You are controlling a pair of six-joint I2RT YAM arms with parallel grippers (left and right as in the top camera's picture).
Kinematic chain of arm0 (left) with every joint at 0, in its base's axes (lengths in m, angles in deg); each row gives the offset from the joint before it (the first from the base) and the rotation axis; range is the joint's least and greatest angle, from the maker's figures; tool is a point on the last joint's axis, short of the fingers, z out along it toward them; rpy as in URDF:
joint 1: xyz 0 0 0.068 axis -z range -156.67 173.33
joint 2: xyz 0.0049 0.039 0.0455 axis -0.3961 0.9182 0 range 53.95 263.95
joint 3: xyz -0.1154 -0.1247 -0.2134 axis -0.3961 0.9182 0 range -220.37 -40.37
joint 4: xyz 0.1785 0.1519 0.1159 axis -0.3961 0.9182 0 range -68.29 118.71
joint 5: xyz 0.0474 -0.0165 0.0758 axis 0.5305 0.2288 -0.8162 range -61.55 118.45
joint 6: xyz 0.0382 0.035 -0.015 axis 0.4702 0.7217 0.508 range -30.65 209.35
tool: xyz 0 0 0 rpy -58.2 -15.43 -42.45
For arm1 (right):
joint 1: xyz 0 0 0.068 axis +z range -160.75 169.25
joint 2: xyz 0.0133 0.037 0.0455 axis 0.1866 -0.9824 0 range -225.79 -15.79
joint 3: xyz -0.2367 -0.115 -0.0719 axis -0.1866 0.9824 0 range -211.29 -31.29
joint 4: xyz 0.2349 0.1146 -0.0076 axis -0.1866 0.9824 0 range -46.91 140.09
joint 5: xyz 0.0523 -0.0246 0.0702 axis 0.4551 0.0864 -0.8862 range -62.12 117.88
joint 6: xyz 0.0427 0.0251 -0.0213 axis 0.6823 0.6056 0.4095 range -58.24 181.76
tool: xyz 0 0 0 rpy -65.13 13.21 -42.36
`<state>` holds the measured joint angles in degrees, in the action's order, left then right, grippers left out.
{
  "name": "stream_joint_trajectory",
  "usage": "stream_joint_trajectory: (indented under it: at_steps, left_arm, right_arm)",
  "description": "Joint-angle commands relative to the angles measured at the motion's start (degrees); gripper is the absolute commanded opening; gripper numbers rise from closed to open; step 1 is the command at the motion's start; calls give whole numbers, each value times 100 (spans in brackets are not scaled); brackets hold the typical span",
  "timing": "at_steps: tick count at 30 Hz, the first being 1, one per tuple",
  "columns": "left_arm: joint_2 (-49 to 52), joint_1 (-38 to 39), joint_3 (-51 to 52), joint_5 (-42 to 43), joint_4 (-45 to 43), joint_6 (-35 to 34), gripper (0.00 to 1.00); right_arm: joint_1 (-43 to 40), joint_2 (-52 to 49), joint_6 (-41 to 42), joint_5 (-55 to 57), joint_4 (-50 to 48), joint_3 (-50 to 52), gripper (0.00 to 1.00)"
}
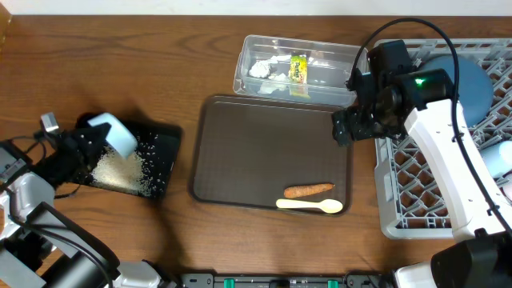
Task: Sort waste into correct bins and load items into the dishwasher rack
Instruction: 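Keep tipping the bowl to empty it, then turn it upright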
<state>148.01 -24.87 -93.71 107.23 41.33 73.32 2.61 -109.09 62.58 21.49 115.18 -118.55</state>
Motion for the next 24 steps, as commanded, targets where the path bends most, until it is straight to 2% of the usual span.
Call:
stream_joint_trajectory:
  at_steps: [1, 2, 3, 6, 7, 9, 12, 24]
  left_arm:
    - [-90, 11, -76, 708, -210, 197, 6]
    - [-90, 26, -76, 1147, -398, 457, 6]
    - [-90, 44, -79, 1001, -474, 420, 6]
    - [-83, 42, -76, -155, -195, -433, 6]
    - [-83, 39, -76, 83, -208, -345, 6]
    - [-85, 72, -76, 1139, -457, 420, 6]
    - [-83, 105, -76, 756, -420, 208, 6]
    - [-122, 516, -79, 1134, -490, 179, 6]
  right_arm:
    - [20, 116, -68, 37, 22, 0, 99]
    - [20, 116, -68, 37, 22, 0, 99]
    - [20, 116, -68, 37, 20, 0, 99]
    - [20, 116, -68, 37, 20, 0, 99]
    - [20, 116, -68, 37, 33, 0, 99]
    - [22, 116, -68, 37, 57, 0, 99]
    - [20, 116, -68, 39, 52, 0, 99]
    - [20, 116, -68, 37, 76, 0, 99]
